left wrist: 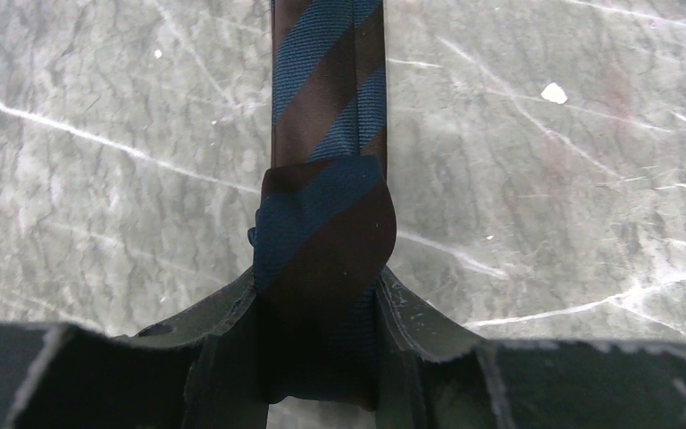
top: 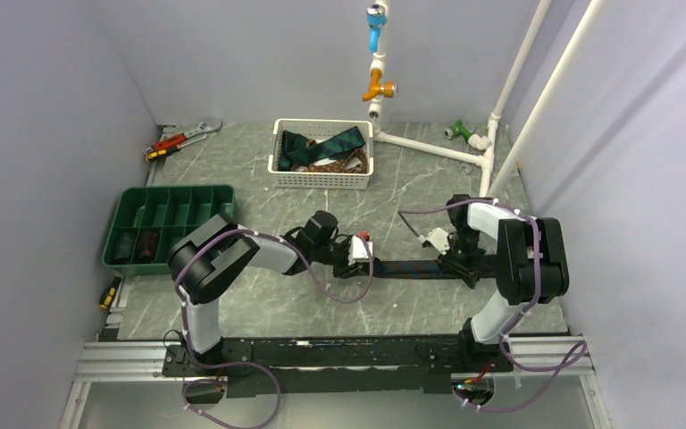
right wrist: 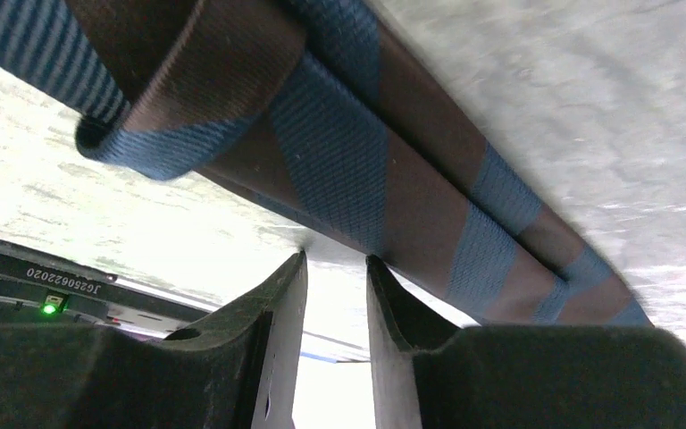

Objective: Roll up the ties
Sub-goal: Roll the tie at the center of the board.

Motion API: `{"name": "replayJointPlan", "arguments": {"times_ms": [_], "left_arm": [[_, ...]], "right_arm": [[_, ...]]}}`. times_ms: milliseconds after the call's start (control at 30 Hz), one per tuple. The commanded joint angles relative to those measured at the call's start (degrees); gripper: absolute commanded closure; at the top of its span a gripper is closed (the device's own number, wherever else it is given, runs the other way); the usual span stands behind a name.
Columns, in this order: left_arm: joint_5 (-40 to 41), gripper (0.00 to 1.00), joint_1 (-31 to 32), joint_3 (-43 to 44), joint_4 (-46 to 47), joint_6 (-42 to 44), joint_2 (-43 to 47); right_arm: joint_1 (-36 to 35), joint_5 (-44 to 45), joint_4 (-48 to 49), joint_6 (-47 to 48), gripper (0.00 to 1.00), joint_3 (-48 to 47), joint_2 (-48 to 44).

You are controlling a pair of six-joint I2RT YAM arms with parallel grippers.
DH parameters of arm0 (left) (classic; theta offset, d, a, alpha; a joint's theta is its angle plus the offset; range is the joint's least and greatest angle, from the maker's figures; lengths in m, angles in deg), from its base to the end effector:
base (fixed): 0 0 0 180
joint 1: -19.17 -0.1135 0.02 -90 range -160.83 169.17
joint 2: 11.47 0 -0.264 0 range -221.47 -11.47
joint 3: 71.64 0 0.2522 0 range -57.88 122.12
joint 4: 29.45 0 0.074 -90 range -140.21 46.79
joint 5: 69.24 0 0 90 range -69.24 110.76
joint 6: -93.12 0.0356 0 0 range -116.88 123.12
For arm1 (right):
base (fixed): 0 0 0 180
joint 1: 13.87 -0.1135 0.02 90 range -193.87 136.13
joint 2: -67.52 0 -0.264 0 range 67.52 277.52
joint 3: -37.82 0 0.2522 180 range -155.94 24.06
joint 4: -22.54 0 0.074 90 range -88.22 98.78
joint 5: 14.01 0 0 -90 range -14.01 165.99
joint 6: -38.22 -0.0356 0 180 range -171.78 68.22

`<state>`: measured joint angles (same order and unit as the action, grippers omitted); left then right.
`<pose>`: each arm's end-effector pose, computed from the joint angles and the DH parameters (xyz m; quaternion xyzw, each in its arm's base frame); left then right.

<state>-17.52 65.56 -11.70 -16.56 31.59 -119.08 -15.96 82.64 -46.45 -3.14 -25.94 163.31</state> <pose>0.2278 -0.2711 0.1205 0.6295 0.5724 -0.3552 0.3872 0.2395 0.0046 0.1351 0.4307 -0.8955 0.0152 0.1109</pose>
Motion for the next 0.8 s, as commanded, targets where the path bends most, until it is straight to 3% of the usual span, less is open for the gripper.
{"name": "replayJointPlan", "arguments": {"times_ms": [0, 233, 367, 433, 467, 533, 567, 667, 767], "left_arm": [[8.3, 0.69, -2.9, -1.8, -10.7, -1.0, -2.8], [7.5, 0.65, -2.9, -2.3, -10.3, -0.8, -2.7], [7.3, 0.65, -2.9, -2.1, -10.4, 0.0, -2.8], [7.2, 0.65, -3.0, -2.1, -10.4, 0.5, -2.7], [7.1, 0.65, -3.0, -2.3, -10.3, 0.6, -2.5], [7.1, 0.64, -2.9, -2.7, -9.9, 0.9, -2.2], [6.8, 0.64, -3.0, -2.9, -9.6, 0.8, -2.2], [6.6, 0.63, -2.6, -2.9, -9.4, 1.1, -2.4], [6.9, 0.63, -2.5, -2.8, -9.3, 1.3, -2.6]], "right_arm": [[0.6, -7.1, 8.6, 2.2, 0.65, -3.7, 2.1], [0.1, -27.1, -4.5, -4.4, 0.53, -14.8, -4.4], [-0.5, -36.6, -5.4, -10.8, 0.47, -19.9, -7.7], [-0.7, -39.6, -2.7, -14.2, 0.39, -21.0, -11.0], [-0.8, -40.9, -0.1, -16.4, 0.3, -20.6, -13.3], [-0.8, -42.6, 8.8, -24.2, 0.03, -17.8, -16.8], [-0.9, -41.6, 13.7, -29.7, 0.01, -15.3, -17.9], [-1.1, -50.6, 15.2, -30.8, 0.04, -13.2, -14.5], [-5.5, -54.4, 10.4, -31.7, 0.25, -14.5, -7.0]]}}
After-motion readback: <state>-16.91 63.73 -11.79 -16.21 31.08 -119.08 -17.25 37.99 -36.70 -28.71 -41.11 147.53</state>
